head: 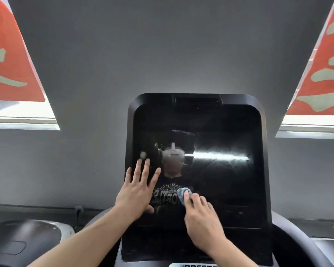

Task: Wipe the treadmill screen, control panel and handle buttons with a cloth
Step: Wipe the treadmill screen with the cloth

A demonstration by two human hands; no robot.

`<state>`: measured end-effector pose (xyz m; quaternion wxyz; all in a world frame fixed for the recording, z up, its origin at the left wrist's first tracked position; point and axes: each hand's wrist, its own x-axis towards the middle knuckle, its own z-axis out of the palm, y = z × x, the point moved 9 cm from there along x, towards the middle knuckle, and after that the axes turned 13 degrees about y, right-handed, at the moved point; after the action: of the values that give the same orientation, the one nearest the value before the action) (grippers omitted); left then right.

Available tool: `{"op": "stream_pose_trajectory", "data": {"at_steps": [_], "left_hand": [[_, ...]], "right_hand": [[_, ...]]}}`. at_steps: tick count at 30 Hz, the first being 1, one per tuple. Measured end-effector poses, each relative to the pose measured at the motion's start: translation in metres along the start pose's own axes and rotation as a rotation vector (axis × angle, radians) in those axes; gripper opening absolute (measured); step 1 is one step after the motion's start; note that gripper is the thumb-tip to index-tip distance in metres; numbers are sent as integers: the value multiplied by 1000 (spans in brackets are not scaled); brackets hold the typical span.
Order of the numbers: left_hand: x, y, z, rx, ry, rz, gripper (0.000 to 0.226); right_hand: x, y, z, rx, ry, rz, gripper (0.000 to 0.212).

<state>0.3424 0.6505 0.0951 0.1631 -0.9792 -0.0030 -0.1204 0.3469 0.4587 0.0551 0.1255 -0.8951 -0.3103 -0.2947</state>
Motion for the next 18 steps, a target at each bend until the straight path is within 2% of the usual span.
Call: {"op": "stream_pose_trajectory", "data": {"at_steps": [2,5,7,11,15,16,18], "left_hand": [[1,-1,2,2,1,-4,140],[0,-2,6,-3,-4,-8,141],[0,-1,6,-6,-4,-13,141],[1,0,7,-10,-3,-26,142],[2,0,8,-5,-13,-36,143],[2,0,8,-2,-12,-36,143],[3,0,8,2,-6,-35,144]], "right_hand": [[26,22,-14,-16,46,6,57],[81,76,-55,53,204,259,55],[117,101,-81,56,287,336,57],[168,108,-85,-32,242,386,55],[182,77,-71,-127,184,187,47],[185,84,-74,-146,195,194,45],[185,99,-82,-147,239,352,47]]}}
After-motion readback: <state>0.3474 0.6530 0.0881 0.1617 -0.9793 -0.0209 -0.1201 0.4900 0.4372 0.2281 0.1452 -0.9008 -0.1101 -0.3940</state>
